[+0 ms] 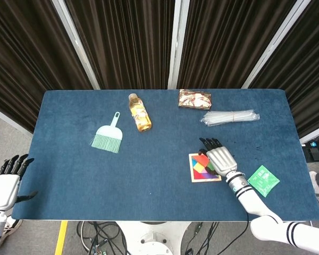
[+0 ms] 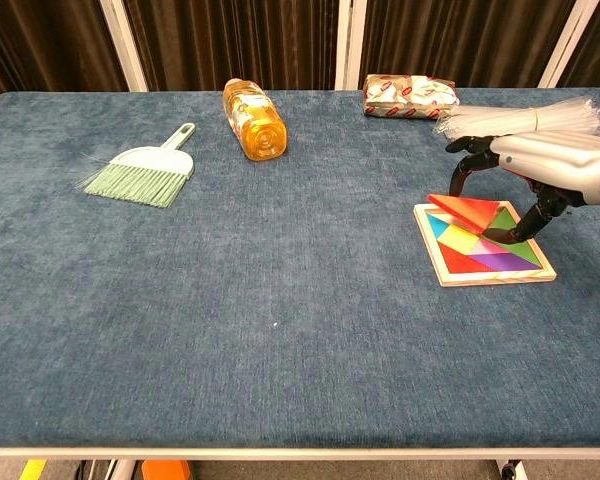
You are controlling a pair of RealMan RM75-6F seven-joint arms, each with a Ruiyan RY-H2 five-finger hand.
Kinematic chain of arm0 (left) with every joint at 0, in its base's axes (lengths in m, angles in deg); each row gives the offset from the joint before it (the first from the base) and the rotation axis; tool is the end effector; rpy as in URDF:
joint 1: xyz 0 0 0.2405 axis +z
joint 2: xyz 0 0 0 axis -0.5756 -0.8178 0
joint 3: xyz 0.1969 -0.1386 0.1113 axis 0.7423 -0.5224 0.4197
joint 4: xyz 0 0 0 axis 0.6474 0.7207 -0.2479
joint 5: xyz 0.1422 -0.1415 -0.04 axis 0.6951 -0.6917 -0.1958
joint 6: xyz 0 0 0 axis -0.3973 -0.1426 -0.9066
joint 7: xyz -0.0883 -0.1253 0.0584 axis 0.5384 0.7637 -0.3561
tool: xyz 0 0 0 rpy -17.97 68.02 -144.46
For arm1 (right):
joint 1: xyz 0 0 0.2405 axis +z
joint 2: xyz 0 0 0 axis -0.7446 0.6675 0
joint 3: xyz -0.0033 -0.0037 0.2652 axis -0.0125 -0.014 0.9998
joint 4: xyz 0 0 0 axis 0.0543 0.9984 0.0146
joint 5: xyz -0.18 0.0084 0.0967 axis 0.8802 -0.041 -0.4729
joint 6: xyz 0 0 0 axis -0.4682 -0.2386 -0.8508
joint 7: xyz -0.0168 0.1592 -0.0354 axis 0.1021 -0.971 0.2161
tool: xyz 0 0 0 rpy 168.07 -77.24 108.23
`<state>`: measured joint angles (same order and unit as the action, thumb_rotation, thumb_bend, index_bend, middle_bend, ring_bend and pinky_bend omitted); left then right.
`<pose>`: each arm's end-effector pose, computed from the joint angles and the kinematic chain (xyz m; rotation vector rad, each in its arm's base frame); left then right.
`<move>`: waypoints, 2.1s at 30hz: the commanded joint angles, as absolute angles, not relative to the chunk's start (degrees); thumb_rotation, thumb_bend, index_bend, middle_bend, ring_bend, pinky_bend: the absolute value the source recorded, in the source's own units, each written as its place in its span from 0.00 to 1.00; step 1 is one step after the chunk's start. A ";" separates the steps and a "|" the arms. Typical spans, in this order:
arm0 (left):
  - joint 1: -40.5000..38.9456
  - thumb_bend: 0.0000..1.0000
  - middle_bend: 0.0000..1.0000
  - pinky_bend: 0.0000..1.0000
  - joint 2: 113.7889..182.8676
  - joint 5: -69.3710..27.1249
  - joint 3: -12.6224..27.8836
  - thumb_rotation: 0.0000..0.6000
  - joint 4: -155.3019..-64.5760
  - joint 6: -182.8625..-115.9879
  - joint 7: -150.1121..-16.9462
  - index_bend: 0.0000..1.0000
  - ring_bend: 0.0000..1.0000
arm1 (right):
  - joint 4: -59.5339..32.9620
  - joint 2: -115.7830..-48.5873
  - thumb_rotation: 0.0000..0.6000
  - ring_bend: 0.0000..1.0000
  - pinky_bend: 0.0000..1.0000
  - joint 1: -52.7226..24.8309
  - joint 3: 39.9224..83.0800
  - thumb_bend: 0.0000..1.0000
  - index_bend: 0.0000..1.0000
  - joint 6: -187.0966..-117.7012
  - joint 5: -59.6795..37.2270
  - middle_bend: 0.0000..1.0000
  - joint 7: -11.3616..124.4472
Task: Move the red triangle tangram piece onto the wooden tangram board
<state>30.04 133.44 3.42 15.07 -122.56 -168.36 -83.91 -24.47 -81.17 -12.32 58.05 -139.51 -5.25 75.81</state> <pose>-0.3404 0.1964 0.1460 -1.4349 -0.9011 -0.8124 -0.2106 -0.3418 0.0016 1.9204 -0.9561 0.7560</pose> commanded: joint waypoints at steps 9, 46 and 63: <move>30.31 0.00 0.08 0.12 133.41 3.34 15.04 1.00 -121.97 -168.66 -83.10 0.15 0.02 | -24.04 -82.19 1.00 0.00 0.00 -11.60 57.73 0.23 0.51 -139.23 -7.33 0.00 76.91; 30.39 0.00 0.08 0.12 133.81 2.99 15.02 1.00 -121.34 -168.18 -82.71 0.15 0.02 | -23.46 -81.85 1.00 0.00 0.00 -11.49 56.75 0.23 0.07 -140.77 -6.98 0.00 75.96; 30.62 0.00 0.08 0.12 133.50 3.01 14.88 1.00 -121.45 -168.70 -82.42 0.15 0.02 | -22.83 -82.97 1.00 0.00 0.00 -9.56 58.33 0.19 0.03 -139.47 -6.10 0.00 73.55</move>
<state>30.63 133.50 3.00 14.88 -121.44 -168.70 -82.41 -23.02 -82.81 -9.76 58.25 -139.68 -5.91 73.36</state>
